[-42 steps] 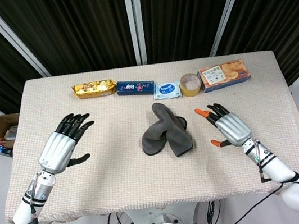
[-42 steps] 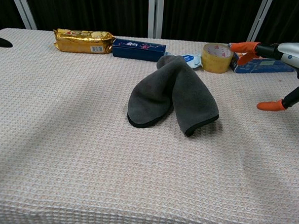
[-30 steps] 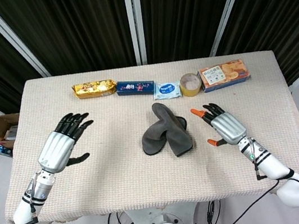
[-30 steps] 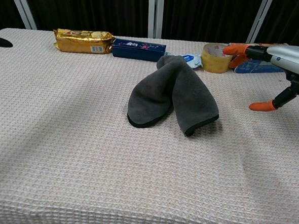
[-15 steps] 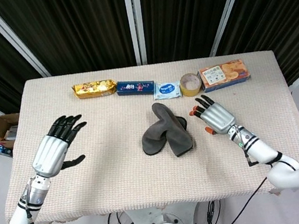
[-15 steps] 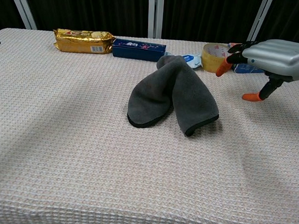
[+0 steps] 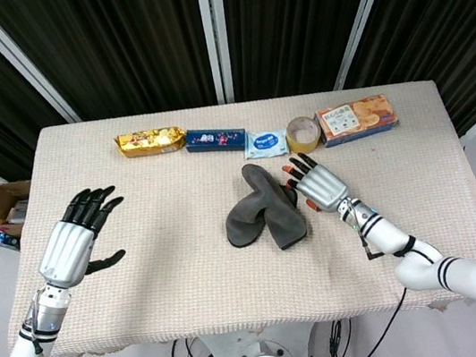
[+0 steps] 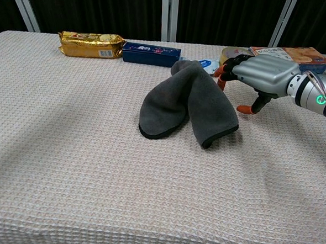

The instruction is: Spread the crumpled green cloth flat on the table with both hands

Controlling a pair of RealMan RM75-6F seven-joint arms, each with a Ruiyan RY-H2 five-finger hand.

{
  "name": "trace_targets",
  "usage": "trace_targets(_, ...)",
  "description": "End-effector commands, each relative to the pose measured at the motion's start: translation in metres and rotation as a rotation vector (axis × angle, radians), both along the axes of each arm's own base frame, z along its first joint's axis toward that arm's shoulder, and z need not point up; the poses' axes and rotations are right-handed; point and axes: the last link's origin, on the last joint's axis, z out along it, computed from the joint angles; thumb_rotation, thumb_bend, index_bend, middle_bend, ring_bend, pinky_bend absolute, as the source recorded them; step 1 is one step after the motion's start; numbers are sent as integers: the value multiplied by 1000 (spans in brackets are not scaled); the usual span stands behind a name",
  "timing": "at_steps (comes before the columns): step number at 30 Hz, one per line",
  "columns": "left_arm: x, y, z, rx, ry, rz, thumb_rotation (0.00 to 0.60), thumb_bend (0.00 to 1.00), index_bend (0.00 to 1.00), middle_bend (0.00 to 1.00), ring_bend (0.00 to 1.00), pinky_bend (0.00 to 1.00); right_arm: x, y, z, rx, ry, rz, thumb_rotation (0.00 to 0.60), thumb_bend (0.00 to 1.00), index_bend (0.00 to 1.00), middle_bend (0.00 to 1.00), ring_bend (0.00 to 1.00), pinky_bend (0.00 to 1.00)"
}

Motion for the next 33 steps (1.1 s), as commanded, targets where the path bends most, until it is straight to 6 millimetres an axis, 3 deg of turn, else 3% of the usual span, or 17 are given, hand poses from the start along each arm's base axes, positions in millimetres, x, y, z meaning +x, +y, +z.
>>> trace_targets(1,-4,0,0,2,-9,11,600,0,173,89,105,126,4,-2,-10,6,-11,22,600,242,333,117,0,0)
trace_targets(12,-12,0,1,-6,-13,29,600,0,173,90,105,126,7,-3,-32,21,-27,64,600,250,346,143,0,0)
trace_targets(23,-14,-1,4,-7,-18,36,600,0,173,89,105,126,10,-11,-37,-10,-70,79,600,385,580,229,0,0)
trace_targets(29,-14,-2,7,-5,-21,34,600,0,173,89,105,126,25,-4,-23,-30,-151,159,600,414,676,266,0,0)
trace_targets(33,-11,-2,7,-31,-40,30,600,0,181,90,109,126,46,1,3,-65,-221,231,600,425,707,269,0,0)
